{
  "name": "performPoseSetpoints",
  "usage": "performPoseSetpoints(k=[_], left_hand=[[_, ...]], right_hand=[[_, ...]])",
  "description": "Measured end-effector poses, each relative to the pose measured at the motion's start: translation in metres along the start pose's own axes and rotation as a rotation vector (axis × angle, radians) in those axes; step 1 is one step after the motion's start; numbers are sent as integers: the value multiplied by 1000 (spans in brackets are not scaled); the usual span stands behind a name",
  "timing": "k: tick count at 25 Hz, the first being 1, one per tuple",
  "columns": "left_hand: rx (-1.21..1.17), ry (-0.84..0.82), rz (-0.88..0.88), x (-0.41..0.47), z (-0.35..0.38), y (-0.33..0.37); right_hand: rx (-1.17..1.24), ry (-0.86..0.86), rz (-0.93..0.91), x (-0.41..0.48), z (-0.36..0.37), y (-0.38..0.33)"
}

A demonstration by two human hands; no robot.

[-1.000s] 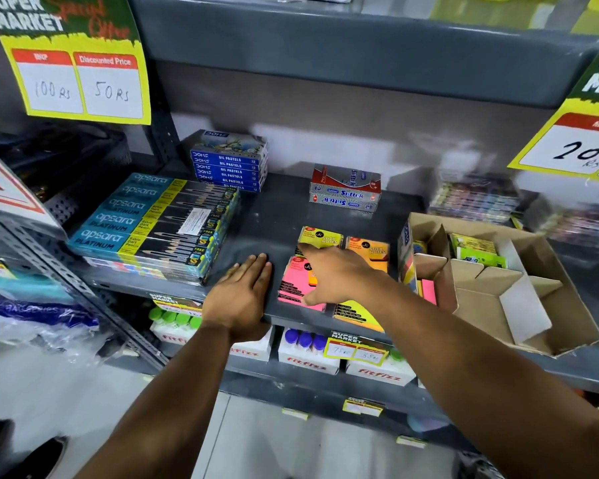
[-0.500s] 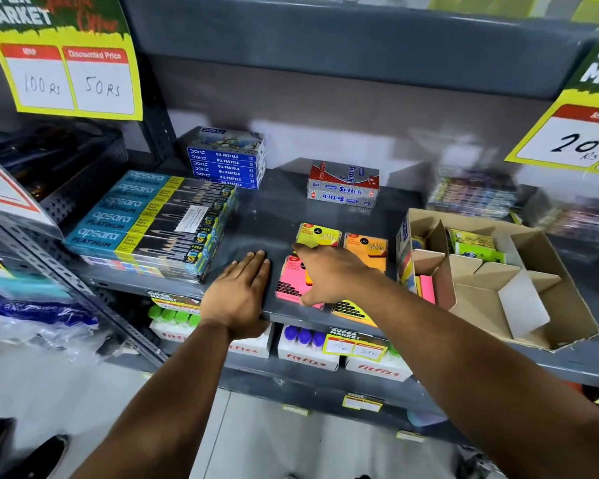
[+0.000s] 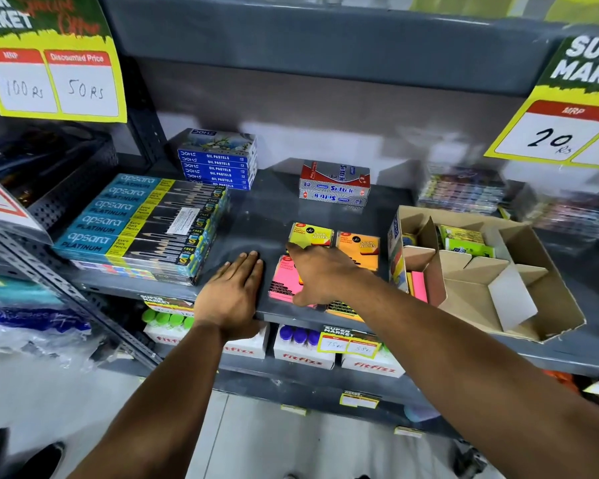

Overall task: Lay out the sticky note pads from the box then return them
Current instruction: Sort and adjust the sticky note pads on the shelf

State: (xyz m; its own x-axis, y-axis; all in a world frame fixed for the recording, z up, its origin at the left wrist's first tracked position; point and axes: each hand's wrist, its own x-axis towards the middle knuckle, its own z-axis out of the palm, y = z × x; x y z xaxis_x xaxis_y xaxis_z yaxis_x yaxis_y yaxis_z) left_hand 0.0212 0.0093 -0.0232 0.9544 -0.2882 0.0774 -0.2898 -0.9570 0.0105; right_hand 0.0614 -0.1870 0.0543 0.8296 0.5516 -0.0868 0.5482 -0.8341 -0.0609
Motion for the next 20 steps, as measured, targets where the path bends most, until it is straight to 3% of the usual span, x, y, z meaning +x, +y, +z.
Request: performPoseSetpoints(k=[15, 20], left_hand=[[-13, 9, 2, -2, 0, 0], [-4, 4, -8, -1, -1, 2]], right_hand=[[-24, -34, -5, -3, -3, -4], [67, -22, 42, -24, -32, 23]])
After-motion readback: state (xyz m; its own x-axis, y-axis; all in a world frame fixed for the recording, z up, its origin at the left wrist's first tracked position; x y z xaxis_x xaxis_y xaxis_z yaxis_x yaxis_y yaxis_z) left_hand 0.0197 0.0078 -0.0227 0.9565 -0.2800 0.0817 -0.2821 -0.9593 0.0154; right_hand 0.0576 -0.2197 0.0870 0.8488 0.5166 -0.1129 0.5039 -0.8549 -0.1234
